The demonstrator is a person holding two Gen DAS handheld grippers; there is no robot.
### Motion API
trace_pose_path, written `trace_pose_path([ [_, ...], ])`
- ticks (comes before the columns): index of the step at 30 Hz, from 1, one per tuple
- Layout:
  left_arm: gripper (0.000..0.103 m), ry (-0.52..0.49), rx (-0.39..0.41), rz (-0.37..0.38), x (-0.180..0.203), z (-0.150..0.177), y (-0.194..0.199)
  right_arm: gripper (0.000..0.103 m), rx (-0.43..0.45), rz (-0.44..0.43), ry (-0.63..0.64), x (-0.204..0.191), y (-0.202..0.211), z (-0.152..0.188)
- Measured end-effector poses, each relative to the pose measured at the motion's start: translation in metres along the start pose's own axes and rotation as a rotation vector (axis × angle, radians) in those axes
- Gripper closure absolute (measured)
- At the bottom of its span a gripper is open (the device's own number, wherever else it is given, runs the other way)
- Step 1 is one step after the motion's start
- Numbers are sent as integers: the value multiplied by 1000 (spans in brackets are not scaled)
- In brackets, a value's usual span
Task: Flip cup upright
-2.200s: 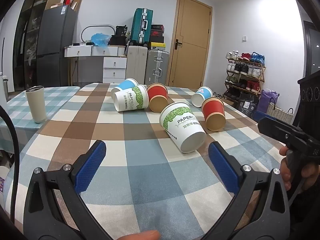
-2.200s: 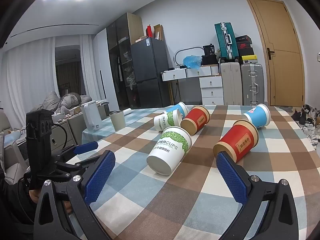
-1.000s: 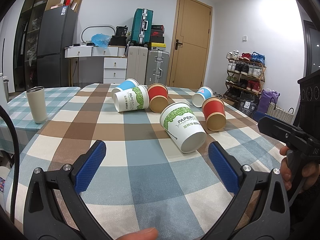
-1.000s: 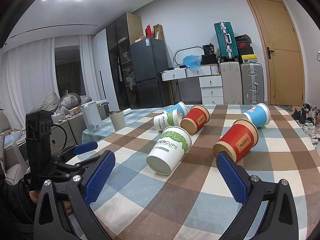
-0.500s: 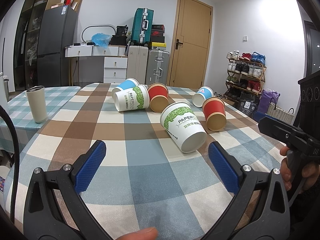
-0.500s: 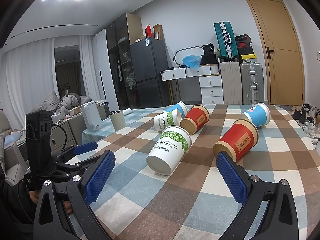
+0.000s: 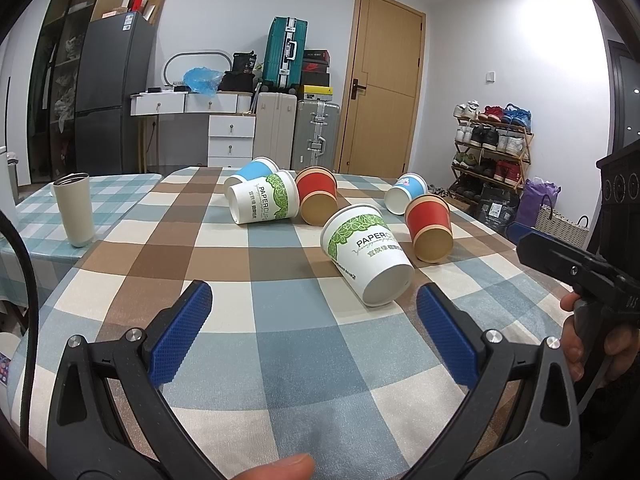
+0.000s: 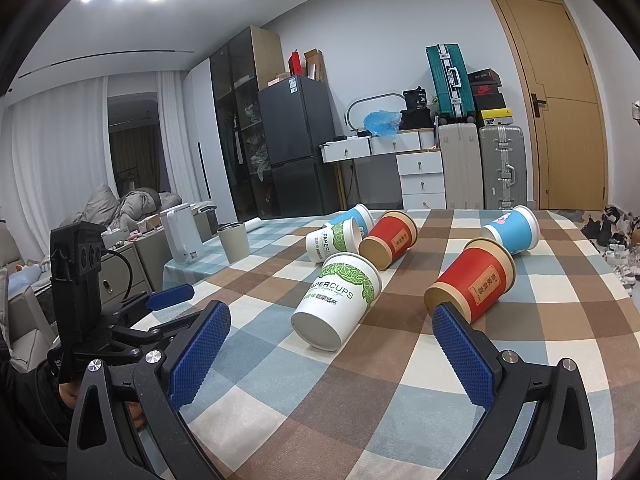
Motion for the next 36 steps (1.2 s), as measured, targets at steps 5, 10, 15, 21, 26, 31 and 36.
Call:
trace_pose_path([
  [5, 1, 3, -1, 0, 0, 0, 0, 0, -1, 0, -2, 0, 0, 0],
  [10, 1, 2, -1, 0, 0, 0, 0, 0, 0, -1, -1, -1, 1, 0],
  [15, 1, 3, -4, -2, 0, 1, 0, 0, 2, -1, -2, -1, 3, 0],
  [21, 1, 9, -7, -2, -4, -3, -1, 0, 3, -1, -3, -3, 3, 0],
  [26, 1, 6, -11, -5, -6, -2, 3, 0, 2, 1, -3, -2, 4, 0],
  [31, 1, 2, -28, -13, -2, 1, -2, 0, 4, 6, -10, -1, 7, -2],
  [36, 1, 26, -56, 9, 0, -1, -5, 0, -1, 27, -36, 4, 9, -4],
])
Point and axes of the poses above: each gripper's, at about its wrist camera, not at the fingertips, and y roughly against the way its jaws point, x to its right, z to its underside, the point moved 9 cm from there along -y, roughly the way its jaws point, and after that the axes turned 11 degrees about -z, right-handed, at the moved point
